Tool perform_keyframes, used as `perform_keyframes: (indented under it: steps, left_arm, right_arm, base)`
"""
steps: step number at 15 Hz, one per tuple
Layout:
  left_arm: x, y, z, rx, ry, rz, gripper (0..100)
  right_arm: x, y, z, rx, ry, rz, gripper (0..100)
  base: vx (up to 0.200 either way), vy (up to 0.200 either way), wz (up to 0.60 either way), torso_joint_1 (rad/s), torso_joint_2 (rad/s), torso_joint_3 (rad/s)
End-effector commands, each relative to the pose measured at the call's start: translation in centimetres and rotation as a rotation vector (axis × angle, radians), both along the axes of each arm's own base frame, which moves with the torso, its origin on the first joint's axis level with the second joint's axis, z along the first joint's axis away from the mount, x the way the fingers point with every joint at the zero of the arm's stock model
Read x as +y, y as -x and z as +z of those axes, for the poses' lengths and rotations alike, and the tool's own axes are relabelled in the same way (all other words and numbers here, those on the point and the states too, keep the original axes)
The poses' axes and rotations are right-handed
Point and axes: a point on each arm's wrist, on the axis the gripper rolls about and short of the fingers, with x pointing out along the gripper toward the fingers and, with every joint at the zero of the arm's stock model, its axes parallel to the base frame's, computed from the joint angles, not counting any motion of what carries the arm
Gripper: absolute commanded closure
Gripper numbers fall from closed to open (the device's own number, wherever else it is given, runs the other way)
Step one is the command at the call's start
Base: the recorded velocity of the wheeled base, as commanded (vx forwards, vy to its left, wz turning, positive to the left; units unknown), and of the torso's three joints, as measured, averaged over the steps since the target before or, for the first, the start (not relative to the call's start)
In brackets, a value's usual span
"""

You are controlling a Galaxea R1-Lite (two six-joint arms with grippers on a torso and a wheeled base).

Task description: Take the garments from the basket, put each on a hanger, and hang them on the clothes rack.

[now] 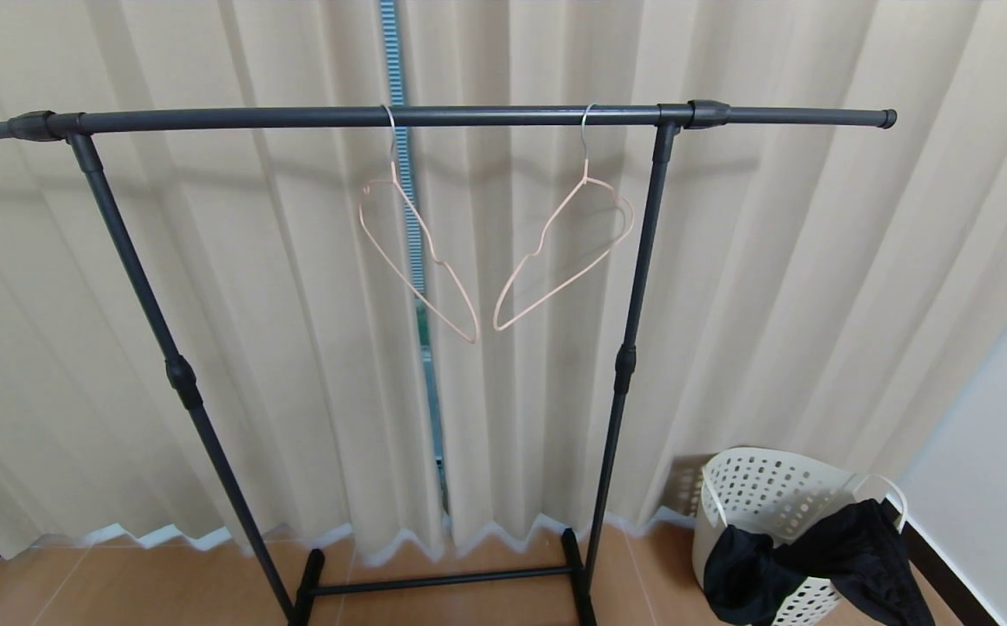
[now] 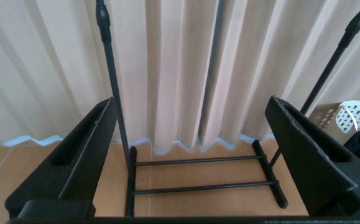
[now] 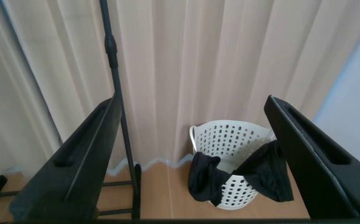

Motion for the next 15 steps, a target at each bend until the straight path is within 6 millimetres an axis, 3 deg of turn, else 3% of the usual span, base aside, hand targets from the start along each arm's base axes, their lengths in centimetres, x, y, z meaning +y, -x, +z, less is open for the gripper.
perform_keyframes:
  steps: [1,15]
  left_arm:
    - [0.0,0.0,0.01,0.0,0.001,0.001,0]
    - [0.0,-0.01,0.01,0.002,0.001,0.001,0]
  right_arm:
    - [0.0,-0.01,0.01,0.002,0.0,0.0,0]
    - [0.0,-0.01,-0.01,0.003,-0.005,-0.001,0]
  base:
    - [0.0,0.0,0.0,0.0,0.0,0.0]
    - [0.0,0.0,0.0,0.0,0.0,0.0]
